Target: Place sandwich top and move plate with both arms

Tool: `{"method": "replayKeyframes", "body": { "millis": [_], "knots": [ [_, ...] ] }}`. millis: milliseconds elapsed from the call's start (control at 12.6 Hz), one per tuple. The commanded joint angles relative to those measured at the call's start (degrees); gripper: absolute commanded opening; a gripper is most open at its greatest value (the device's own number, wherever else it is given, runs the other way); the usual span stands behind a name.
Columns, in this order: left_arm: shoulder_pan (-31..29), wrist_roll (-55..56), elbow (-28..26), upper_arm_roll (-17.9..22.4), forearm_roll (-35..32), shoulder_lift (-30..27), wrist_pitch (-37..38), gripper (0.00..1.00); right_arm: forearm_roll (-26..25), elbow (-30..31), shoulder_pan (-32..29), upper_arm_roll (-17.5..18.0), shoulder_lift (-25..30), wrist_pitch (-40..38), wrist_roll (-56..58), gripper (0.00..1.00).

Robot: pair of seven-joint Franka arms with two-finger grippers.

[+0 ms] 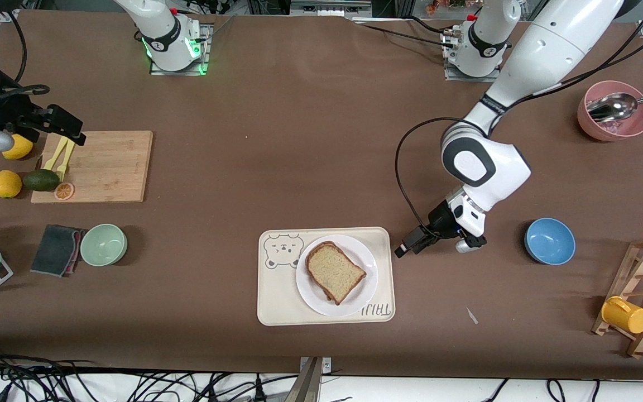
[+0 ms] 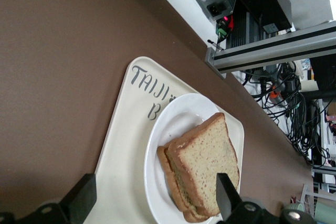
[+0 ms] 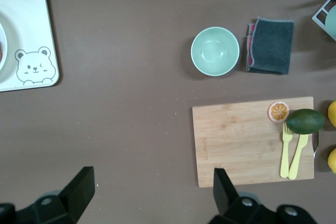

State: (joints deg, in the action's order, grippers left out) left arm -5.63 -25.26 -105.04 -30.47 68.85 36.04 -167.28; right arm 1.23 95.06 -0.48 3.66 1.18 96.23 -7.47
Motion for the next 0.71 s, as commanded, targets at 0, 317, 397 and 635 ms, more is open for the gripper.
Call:
{"method": "replayKeyframes", "body": {
  "millis": [0, 317, 397, 635],
  "knots": [
    [-1.93, 14.4, -5.7, 2.68, -15.08, -6.67, 8.43, 1.0, 0.53, -0.23, -0.31, 0.38, 0.06, 2.72, 0.0, 1.0],
    [-2.02, 35.34, -5.97, 9.98, -45.22, -13.79, 26.88, 1.0, 0.96, -0.14, -0.31, 0.38, -1.79, 4.49, -0.26, 1.0],
    [-2.02, 36.85, -6.06, 11.73, -50.77, -15.81, 30.84, 1.0, 1.14, -0.23, -0.31, 0.38, -1.88, 4.41, -0.61, 1.0],
    [-3.42, 38.44, -6.06, 14.21, -59.76, -20.82, 38.86, 1.0, 1.23, -0.14, -0.14, 1.51, -1.53, 3.79, -0.53, 1.0]
  ]
}}
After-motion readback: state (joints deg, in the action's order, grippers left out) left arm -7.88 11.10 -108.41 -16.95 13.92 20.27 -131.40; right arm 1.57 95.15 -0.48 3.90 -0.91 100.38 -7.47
